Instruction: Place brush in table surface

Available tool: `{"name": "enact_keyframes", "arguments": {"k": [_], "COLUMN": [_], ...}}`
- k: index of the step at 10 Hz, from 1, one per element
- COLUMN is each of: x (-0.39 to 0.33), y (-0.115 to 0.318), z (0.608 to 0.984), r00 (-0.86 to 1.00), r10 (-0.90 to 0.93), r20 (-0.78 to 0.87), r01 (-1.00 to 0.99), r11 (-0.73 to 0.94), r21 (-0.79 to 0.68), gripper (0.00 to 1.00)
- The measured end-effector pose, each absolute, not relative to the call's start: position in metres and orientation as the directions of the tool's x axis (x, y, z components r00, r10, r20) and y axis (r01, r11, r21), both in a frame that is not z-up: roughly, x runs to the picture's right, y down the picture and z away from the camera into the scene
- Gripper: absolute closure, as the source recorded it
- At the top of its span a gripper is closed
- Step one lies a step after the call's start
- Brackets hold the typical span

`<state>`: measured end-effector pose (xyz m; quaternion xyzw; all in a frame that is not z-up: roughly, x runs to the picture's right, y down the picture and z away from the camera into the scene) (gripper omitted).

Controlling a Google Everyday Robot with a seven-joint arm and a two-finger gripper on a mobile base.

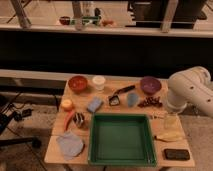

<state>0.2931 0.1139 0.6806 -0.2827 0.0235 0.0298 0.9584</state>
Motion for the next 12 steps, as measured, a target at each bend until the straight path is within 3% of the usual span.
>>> {"name": "enact_keyframes", "arguments": {"k": [12], "x": [0.2905], "y": [0.1119], "z": [0.6824], "r00": [0.997], "r10": [0.045], "r20": [-0.056], "r01": [-0.068], "r11": [0.841], "r21": [-0.536], "gripper": [0.20]}}
